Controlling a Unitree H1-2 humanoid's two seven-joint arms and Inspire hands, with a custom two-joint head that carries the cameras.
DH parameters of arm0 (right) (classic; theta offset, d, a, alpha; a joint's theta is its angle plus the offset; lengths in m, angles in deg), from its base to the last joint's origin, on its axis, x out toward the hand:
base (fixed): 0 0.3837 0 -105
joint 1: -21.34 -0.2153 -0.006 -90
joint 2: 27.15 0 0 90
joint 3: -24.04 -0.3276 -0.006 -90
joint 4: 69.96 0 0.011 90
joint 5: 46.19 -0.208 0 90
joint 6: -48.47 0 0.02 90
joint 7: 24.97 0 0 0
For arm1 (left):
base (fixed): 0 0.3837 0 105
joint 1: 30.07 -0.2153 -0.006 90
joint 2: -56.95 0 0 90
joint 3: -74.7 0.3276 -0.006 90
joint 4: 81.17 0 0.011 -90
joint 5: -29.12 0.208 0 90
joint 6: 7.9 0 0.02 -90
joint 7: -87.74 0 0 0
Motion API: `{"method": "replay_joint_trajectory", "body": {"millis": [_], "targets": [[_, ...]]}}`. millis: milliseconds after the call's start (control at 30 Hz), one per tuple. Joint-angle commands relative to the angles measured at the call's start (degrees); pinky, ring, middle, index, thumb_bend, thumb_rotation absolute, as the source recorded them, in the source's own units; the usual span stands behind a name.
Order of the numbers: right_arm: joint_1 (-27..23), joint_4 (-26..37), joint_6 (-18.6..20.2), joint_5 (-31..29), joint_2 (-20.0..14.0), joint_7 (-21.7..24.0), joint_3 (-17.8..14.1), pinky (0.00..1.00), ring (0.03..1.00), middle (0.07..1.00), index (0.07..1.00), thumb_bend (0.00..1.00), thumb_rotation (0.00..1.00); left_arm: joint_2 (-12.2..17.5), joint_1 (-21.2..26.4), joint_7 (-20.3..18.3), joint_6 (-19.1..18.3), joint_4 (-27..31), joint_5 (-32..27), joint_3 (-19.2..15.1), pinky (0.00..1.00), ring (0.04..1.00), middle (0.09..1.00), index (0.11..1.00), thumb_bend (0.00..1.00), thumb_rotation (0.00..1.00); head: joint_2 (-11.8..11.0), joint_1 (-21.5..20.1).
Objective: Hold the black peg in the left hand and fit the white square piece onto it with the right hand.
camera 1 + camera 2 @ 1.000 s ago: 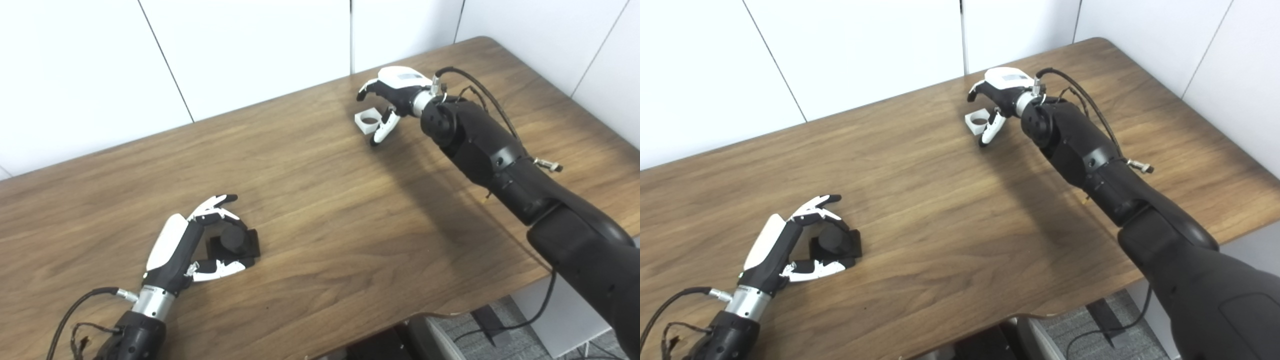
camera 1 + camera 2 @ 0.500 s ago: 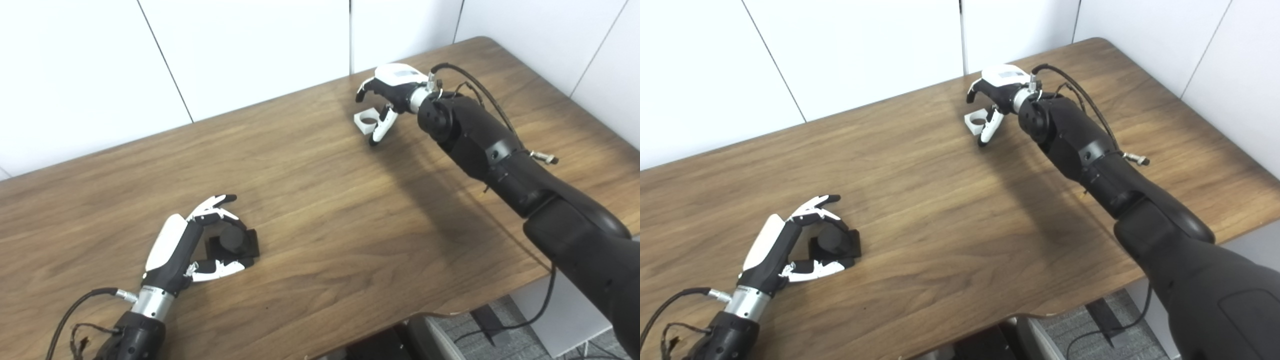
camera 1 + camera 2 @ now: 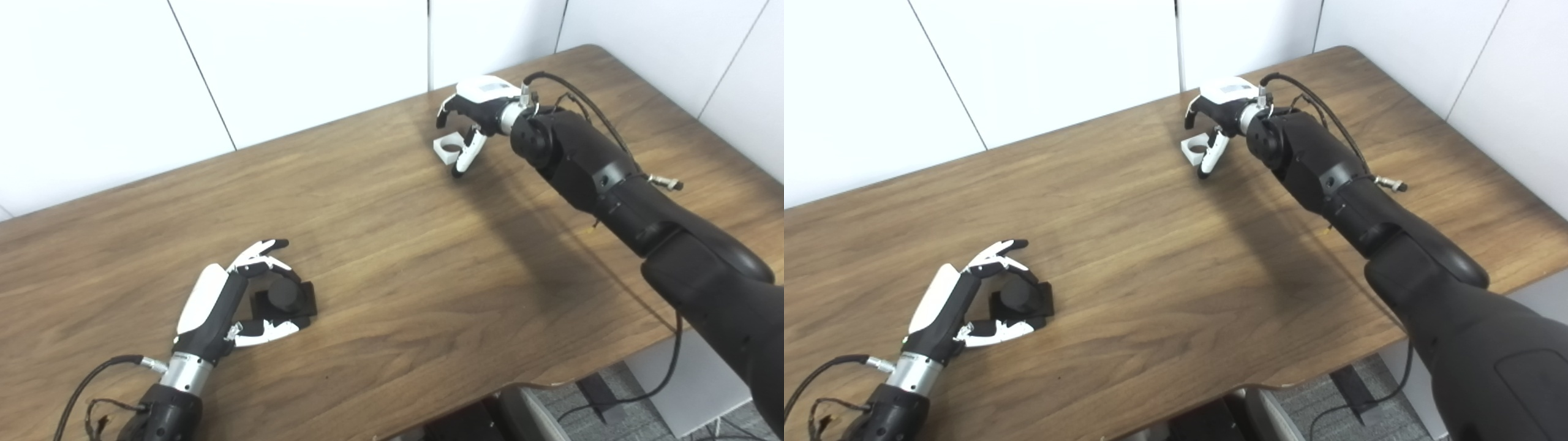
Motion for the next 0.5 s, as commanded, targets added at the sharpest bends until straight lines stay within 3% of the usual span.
{"method": "replay_joint_trajectory", "body": {"millis": [0,467], "targets": [[-2.0,-1.4,-0.1,1.9,-1.8,-0.7,0.2,0.70,0.830,0.872,0.704,0.73,0.20,1.2,-5.0,-1.7,-2.2,-3.0,1.6,1.1,0.79,0.908,0.869,0.491,0.52,0.07,0.0,-0.1],[-1.6,-2.5,1.8,2.1,-2.2,0.2,0.8,0.68,0.817,0.848,0.683,0.73,0.21,1.4,-5.4,-2.0,-2.1,-2.5,1.4,1.1,0.79,0.905,0.872,0.491,0.52,0.07,0.6,0.1]]}}
